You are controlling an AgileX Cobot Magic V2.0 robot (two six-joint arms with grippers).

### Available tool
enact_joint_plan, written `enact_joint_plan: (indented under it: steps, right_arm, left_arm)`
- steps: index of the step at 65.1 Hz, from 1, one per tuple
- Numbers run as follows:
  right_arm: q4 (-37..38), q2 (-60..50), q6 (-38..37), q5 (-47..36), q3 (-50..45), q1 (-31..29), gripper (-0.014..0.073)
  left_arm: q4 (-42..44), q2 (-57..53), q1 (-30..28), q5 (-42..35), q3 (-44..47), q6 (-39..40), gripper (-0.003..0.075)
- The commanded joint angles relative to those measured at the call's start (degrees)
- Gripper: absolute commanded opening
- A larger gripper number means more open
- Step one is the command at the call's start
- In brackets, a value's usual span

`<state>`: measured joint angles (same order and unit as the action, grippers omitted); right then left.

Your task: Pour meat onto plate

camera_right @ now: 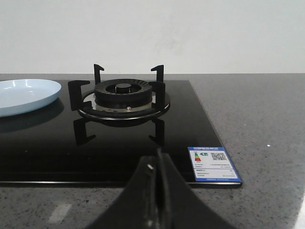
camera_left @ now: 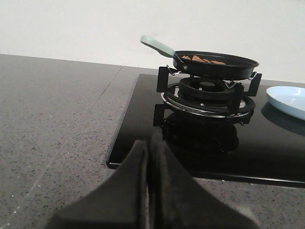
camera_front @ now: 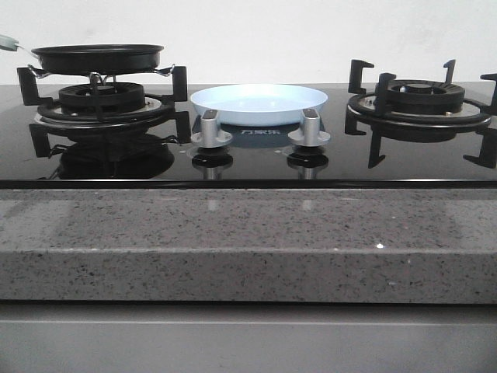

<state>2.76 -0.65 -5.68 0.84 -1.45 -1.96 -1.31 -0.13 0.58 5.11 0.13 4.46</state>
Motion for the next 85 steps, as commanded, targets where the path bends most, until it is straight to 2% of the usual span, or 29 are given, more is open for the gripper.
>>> enact_joint_plan:
  steps: [1,85]
  right_arm:
    - [0.9,-0.9,0.5,-4.1,0.2,-0.3,-0.0071]
    - [0.9,-0.9,0.5,-4.2,0.2,-0.3,-0.0071]
  left_arm:
    - [0.0,-1.0,0.5,-5.1,0.4,0.3,-0.0020]
    - [1.8,-1.0,0.5,-4.0,0.4,0.3,-0.0020]
